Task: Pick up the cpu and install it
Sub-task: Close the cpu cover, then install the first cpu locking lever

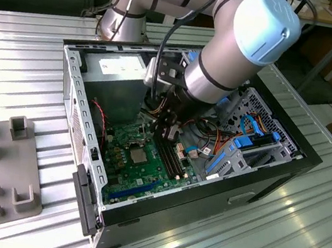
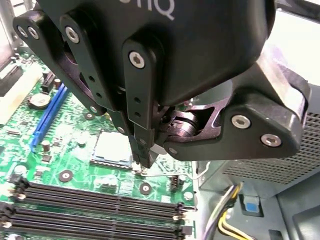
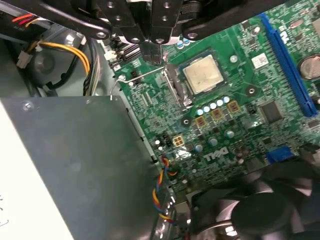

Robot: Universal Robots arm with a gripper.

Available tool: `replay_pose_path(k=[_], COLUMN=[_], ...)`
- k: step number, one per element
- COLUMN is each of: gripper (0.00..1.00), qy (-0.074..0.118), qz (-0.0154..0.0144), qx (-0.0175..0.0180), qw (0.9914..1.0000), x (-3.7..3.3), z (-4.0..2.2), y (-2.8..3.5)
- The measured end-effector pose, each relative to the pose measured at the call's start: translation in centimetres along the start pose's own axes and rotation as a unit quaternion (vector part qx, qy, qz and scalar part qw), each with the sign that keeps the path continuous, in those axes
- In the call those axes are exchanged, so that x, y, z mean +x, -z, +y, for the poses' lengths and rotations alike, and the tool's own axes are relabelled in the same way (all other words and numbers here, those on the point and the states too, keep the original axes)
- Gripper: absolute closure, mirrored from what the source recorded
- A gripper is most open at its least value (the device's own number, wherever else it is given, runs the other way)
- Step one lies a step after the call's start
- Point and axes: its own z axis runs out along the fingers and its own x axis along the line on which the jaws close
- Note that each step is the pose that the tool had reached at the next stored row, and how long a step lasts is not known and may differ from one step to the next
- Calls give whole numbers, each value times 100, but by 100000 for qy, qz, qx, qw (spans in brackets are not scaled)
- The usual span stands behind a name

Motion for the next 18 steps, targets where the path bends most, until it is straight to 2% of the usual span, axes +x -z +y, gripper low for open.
replay_pose_path(k=[3, 18], gripper=[89, 89], qy=[50, 162], qz=[-2, 12], qx=[-14, -31], qw=[100000, 100000], x=[39, 33], z=[-18, -30], y=[9, 10])
